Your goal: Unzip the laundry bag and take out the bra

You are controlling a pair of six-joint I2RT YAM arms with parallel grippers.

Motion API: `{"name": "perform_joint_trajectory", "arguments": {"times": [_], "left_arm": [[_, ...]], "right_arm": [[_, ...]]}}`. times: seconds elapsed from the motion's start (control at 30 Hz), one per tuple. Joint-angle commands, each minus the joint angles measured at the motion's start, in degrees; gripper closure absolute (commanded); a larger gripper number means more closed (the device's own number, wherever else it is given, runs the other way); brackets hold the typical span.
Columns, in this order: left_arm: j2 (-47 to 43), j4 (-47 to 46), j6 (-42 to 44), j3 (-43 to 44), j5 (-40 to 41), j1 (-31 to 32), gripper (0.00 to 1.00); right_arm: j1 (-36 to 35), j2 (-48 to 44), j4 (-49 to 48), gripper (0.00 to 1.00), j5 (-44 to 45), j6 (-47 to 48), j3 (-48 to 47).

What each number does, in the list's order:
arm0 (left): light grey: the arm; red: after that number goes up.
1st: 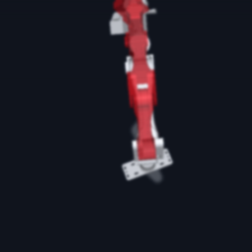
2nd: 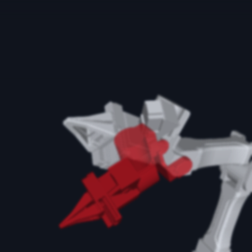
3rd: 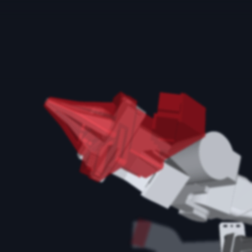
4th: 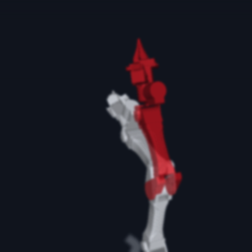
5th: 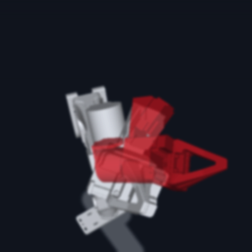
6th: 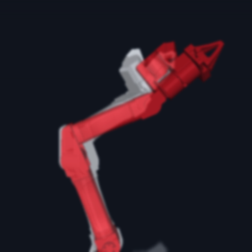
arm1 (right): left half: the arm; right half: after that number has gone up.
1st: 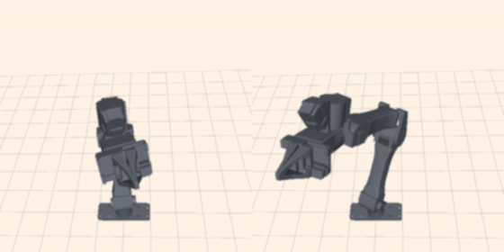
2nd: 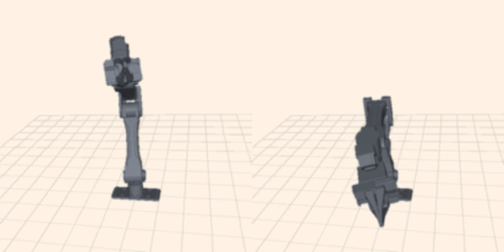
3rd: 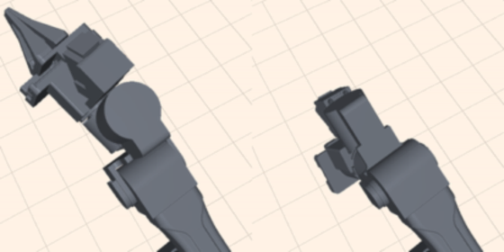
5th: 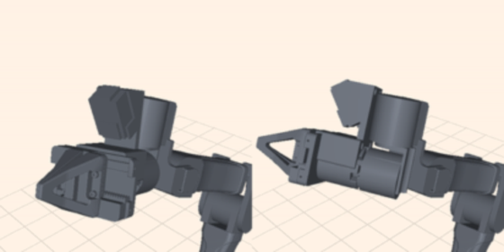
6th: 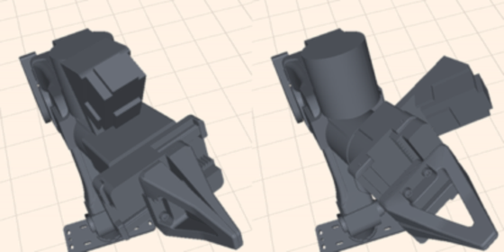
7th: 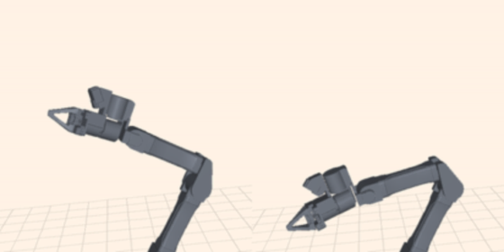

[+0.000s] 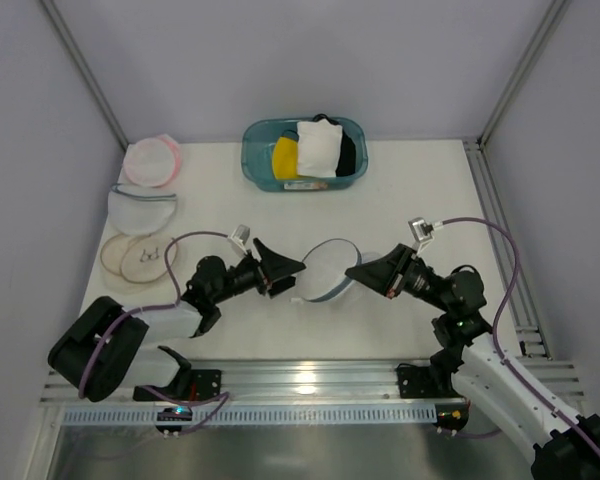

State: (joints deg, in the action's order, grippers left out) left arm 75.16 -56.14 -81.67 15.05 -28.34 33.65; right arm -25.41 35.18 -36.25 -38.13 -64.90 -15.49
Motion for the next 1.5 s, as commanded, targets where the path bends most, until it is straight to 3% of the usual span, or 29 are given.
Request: {"name": "perform_joint_trajectory", "arguments": {"times": [0.0,0.07,0.33,0.4,0.8,1.07,1.47], "left_arm": [[0.6,-5.9,-1.9,0.5,-1.7,0.0,0.01],[2.2,-8.0,-3.6,0.9,-2.6,0.1,0.01],[15.9,-32.1,-17.9,2.5,-4.2,0.7,0.00],[18.7,-32.4,-18.9,3.4,-3.6,0.8,0.01],[15.4,-32.4,-21.5,8.7,-4.9,3.3,0.01],[13.7,-32.4,-22.3,8.6,-6.8,4.5,0.16],[18.1,-32.3,-22.7,5.1,-12.4,5.1,0.10]], "right_arm": [[1.5,-2.0,-8.9,0.96,-6.1,-3.6,0.1],[1.5,-2.2,-9.7,0.96,-6.4,-4.0,0.5],[1.6,0.8,-19.2,0.96,-7.4,-8.0,2.2],[1.6,1.6,-20.4,0.96,-7.5,-8.8,2.7],[1.7,1.6,-19.0,0.96,-6.8,-7.4,4.1],[1.9,-0.9,-17.2,0.96,-6.1,-6.7,5.1],[2.8,-5.2,-9.6,0.96,-6.1,-3.3,2.8]]}}
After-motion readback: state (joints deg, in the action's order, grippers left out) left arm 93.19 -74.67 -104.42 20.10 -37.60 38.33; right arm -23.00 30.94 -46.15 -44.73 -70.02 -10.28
